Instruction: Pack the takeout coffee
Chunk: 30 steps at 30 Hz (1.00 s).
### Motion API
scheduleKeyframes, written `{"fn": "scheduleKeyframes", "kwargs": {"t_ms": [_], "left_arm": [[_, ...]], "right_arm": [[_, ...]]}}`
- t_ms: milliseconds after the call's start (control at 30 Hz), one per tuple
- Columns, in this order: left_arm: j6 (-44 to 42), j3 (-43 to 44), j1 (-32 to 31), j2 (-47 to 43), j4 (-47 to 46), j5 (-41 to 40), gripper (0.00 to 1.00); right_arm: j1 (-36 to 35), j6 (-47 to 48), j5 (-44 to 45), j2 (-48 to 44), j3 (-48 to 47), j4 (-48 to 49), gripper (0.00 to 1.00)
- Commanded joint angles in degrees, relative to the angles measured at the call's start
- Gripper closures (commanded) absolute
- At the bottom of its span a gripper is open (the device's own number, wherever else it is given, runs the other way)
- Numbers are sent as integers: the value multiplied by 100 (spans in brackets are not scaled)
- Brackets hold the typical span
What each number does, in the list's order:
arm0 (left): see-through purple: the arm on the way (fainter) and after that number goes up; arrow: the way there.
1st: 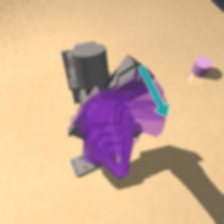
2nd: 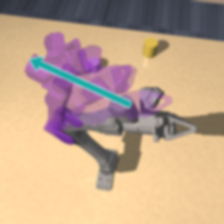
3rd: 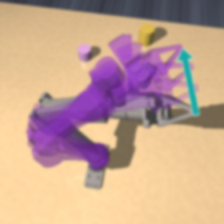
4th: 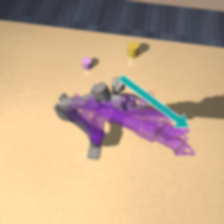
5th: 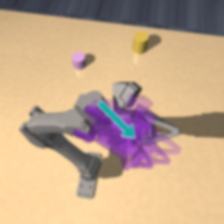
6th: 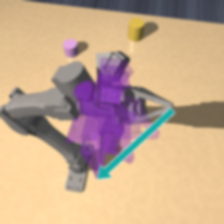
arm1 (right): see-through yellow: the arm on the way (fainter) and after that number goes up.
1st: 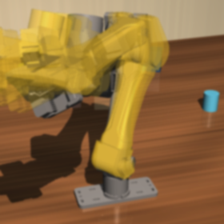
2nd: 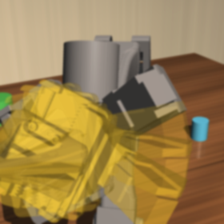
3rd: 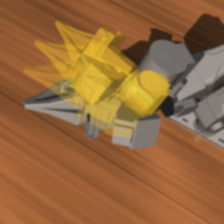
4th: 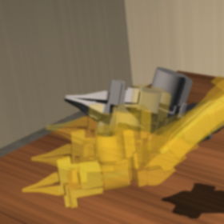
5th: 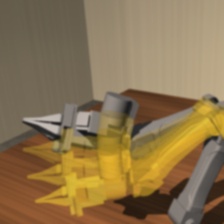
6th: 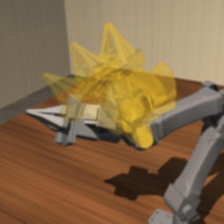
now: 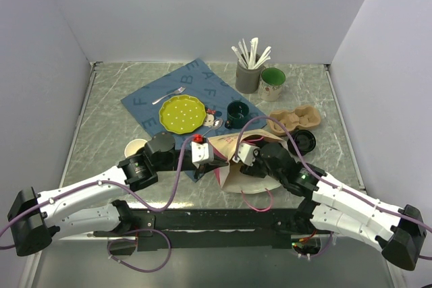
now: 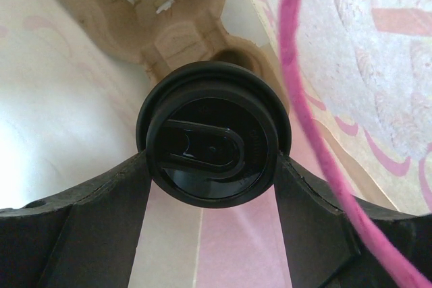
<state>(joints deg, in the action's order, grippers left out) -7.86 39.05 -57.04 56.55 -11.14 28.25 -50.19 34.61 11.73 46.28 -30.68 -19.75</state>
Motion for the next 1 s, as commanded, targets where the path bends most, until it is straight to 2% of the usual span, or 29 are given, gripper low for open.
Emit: {"fn": "scheduleKeyframes", "kwargs": {"t_ms": [0, 133, 233, 267, 467, 967], "left_arm": [[-14, 191, -44, 57, 199, 392, 99], [-14, 191, -36, 57, 208, 409, 99], [-14, 200, -36, 57, 235, 409, 99], [-14, 200, -44, 66, 235, 401, 99], [-49, 244, -44, 110, 252, 392, 99], [144, 437, -36, 321, 103, 269, 99]], "right_arm": [[115, -174, 163, 100, 158, 129, 33], [124, -165, 155, 162, 176, 199, 32], [133, -148, 155, 179, 176, 235, 24], [133, -130, 163, 188, 167, 243, 18], [142, 37, 67, 100, 53, 103, 7], [142, 283, -21, -251, -386, -670, 2]]}}
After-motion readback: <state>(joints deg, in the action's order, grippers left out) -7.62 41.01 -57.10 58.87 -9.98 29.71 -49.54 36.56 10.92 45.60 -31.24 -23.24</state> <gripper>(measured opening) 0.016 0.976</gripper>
